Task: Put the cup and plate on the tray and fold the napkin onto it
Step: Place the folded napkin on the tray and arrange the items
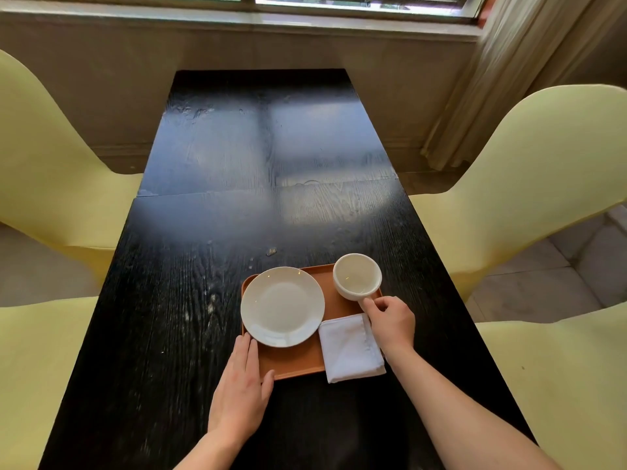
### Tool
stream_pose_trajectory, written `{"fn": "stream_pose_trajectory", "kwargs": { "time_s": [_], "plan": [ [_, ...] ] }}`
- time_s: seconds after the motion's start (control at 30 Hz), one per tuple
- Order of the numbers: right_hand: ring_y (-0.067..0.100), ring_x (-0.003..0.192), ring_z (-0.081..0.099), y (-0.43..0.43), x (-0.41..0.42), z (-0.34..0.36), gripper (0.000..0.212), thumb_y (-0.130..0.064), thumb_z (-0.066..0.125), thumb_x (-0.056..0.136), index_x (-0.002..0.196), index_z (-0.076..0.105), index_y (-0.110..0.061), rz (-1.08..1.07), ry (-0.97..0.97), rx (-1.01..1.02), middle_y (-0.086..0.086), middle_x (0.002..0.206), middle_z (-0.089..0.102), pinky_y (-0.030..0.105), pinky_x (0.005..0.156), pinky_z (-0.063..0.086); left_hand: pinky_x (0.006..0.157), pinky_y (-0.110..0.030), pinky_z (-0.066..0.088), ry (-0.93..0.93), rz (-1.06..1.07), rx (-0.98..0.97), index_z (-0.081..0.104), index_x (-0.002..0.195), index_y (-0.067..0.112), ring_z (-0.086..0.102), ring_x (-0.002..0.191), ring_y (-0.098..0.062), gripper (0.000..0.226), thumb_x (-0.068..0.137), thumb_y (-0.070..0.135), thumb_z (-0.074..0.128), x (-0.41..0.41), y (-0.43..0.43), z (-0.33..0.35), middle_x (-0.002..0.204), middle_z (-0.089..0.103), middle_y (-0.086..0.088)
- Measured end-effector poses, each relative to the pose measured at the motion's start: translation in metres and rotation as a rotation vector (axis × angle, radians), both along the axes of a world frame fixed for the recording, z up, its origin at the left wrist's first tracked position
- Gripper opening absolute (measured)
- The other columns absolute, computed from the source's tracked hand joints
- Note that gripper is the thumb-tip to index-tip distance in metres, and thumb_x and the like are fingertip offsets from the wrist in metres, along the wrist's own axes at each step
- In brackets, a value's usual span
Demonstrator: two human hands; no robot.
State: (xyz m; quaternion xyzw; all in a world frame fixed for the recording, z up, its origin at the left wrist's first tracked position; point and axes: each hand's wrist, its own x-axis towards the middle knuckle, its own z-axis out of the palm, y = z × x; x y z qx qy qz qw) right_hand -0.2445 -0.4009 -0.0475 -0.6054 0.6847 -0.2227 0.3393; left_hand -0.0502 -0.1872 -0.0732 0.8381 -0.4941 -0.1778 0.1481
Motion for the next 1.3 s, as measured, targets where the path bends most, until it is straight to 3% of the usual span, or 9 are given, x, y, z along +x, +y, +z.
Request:
{"fn": "stream_pose_trajectory", "kwargs": {
  "time_s": [0.3,0.43,0.57,0.93,1.17,1.3],
  "plan": [
    [0.01,0.079,0.064,-0.001,0.016,0.002,0.026,-0.043,0.07,0.093,0.077,0.071,-0.022,0.005,-0.005,0.008,-0.006,0.079,0.069,0.023,0.064,0.046,0.123,-0.025,0.015,0.029,0.018,-0.009,0.009,0.159,0.005,0.005,0.156,-0.017,0.077,0.103,0.042,0.046,0.0,0.001,-0.005,0.17,0.002,-0.008],
    [0.008,0.077,0.064,-0.003,0.019,0.003,0.028,-0.042,0.07,0.093,0.076,0.071,-0.021,0.016,0.006,-0.001,-0.005,0.077,0.069,0.027,0.07,0.051,0.123,-0.026,0.02,0.027,0.02,-0.019,0.009,0.159,0.006,0.008,0.156,-0.016,0.079,0.101,0.043,0.049,0.0,0.002,-0.009,0.17,0.003,-0.006],
    [0.007,0.076,0.062,-0.003,0.02,0.004,0.027,-0.039,0.069,0.095,0.079,0.072,-0.018,0.004,-0.001,-0.022,-0.004,0.079,0.069,0.022,0.065,0.045,0.121,-0.026,0.025,0.029,0.019,-0.031,0.01,0.16,0.008,0.012,0.155,-0.015,0.082,0.1,0.043,0.052,0.002,0.003,-0.012,0.17,0.005,-0.003],
    [0.018,0.083,0.065,-0.009,0.012,0.001,0.026,-0.037,0.071,0.094,0.084,0.074,-0.013,-0.044,-0.024,-0.043,0.002,0.086,0.07,0.035,0.074,0.055,0.12,-0.024,0.02,0.024,0.014,-0.004,0.01,0.159,0.006,0.011,0.155,-0.016,0.083,0.099,0.045,0.053,0.003,0.003,-0.013,0.17,0.005,-0.005],
    [0.016,0.082,0.066,-0.011,0.011,-0.002,0.026,-0.041,0.071,0.092,0.079,0.07,-0.019,-0.059,-0.023,-0.035,-0.001,0.084,0.069,0.033,0.072,0.055,0.12,-0.028,0.025,0.015,0.021,-0.005,0.016,0.158,0.005,0.015,0.155,-0.018,0.081,0.098,0.043,0.056,0.002,0.003,-0.01,0.169,0.01,-0.006],
    [0.015,0.086,0.067,-0.013,0.008,-0.003,0.025,-0.046,0.071,0.09,0.082,0.067,-0.023,-0.04,-0.06,0.012,-0.006,0.086,0.068,0.031,0.071,0.055,0.121,-0.027,0.02,0.039,0.023,0.0,0.015,0.158,0.004,0.013,0.155,-0.019,0.08,0.099,0.04,0.055,0.003,0.001,-0.007,0.169,0.01,-0.008]
  ]
}}
